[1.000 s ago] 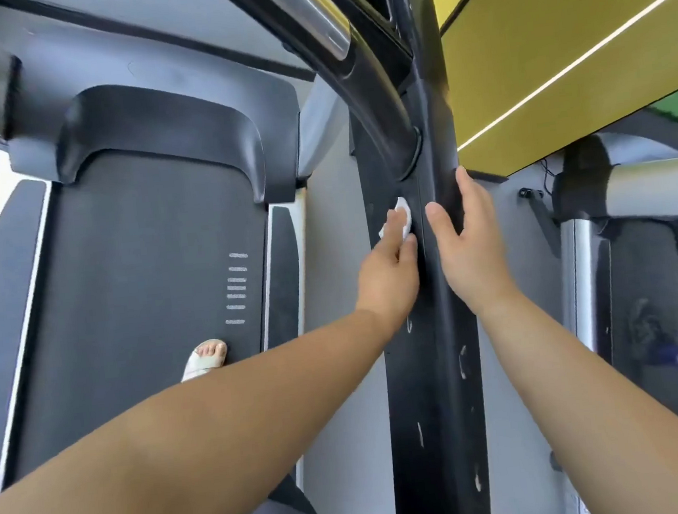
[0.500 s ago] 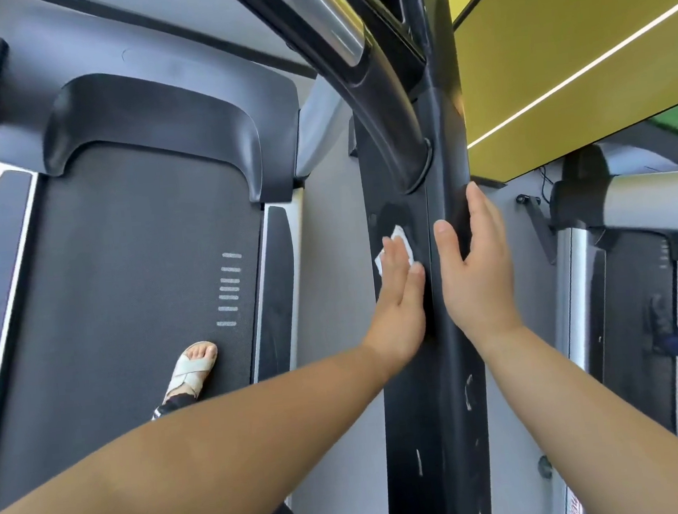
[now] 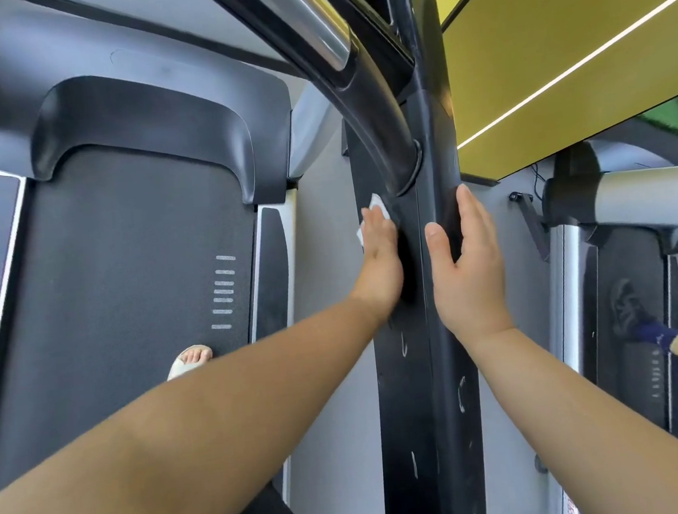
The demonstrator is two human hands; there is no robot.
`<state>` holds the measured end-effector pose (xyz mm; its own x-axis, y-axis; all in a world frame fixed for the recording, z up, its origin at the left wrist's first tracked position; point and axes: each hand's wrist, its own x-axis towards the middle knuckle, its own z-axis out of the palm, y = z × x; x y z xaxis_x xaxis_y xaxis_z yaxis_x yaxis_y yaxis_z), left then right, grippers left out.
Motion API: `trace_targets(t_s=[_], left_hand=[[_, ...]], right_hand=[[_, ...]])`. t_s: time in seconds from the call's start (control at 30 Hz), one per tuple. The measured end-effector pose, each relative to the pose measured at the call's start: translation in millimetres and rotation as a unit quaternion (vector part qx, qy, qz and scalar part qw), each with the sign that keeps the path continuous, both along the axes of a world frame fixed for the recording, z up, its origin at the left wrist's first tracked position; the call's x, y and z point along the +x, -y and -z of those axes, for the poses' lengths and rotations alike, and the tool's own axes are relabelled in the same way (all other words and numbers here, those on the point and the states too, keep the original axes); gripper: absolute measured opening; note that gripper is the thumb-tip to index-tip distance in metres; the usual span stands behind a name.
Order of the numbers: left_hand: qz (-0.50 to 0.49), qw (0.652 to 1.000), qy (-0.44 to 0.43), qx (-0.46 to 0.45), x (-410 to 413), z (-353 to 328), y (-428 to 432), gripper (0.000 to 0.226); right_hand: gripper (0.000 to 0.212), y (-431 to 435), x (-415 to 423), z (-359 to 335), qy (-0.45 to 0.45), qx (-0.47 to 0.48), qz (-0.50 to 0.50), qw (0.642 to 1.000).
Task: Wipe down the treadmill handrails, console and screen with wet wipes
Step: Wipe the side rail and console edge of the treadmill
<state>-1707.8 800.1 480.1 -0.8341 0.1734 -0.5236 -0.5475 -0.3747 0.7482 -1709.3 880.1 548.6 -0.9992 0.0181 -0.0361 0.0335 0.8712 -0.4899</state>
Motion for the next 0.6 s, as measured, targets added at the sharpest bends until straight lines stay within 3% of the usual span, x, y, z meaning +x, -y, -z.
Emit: trace_targets(t_s=[0.1, 0.3, 0.5, 0.6], left_hand=[[-0.010, 0.999, 0.035, -0.001, -8, 0, 1, 0.066], [0.021, 0.993, -0.115, -0.033, 36, -17, -8, 0.051], [-0.017, 0.996, -0.082, -0.038, 14, -19, -9, 0.049], [0.014, 0.988, -0.142, -0.055, 30, -20, -9, 0.050]], right_hand=[[0.055, 0, 0, 0, 0.000, -0.001, 0.001, 1.000], [0.055, -1, 1, 1, 0.000, 0.003, 0.002, 1.000], [0.055, 0, 1, 2, -0.002, 0.000, 0.009, 1.000], [0.055, 0, 1, 1, -0.003, 0.006, 0.008, 1.000]])
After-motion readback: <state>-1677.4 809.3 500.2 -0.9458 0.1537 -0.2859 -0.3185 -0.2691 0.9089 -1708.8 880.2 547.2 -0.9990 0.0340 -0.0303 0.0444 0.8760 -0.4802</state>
